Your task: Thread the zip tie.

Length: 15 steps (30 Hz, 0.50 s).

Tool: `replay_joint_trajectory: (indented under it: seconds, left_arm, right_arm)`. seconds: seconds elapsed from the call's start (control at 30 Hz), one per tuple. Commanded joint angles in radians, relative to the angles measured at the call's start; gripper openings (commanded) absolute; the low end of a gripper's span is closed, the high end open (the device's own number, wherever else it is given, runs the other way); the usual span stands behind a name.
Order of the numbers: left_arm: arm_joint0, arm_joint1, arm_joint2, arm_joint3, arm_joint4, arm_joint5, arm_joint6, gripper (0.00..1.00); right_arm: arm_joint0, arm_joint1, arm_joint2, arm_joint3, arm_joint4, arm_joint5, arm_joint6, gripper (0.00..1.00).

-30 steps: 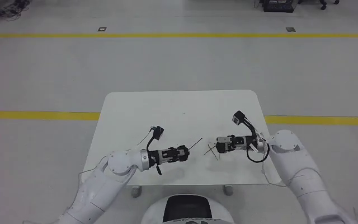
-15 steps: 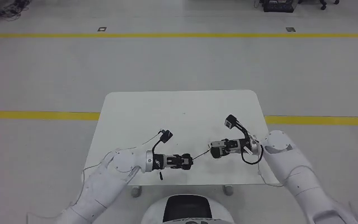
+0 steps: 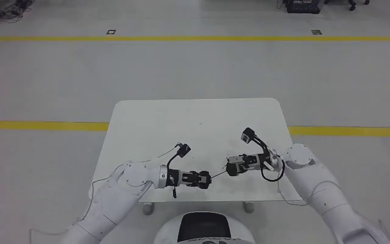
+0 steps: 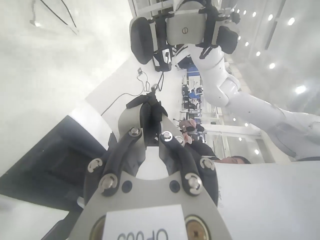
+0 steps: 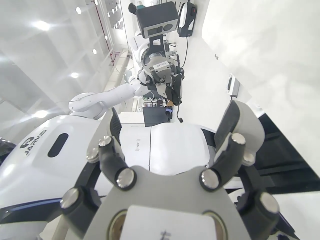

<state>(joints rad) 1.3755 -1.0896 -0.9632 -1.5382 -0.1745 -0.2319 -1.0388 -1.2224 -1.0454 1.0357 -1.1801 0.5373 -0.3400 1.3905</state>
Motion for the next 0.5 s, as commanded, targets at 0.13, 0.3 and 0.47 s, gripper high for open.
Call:
replay_joint_trajectory:
  seconds: [0.13, 0.3, 0.47]
  left_arm:
    - [-0.019, 0.005, 0.015, 0.023, -0.017, -0.011, -0.041, 0.0]
    - [-0.028, 0.011, 0.023, 0.031, -0.019, -0.015, -0.046, 0.0]
    - [-0.031, 0.016, 0.03, 0.03, -0.022, -0.019, -0.046, 0.0]
  right_arm:
    - [0.02, 0.032, -0.053, -0.004, 0.017, 0.0, 0.0, 0.77]
    - [0.04, 0.056, -0.096, -0.011, 0.017, 0.0, 0.0, 0.47]
    - [0.054, 0.075, -0.129, -0.016, 0.032, 0.0, 0.0, 0.4]
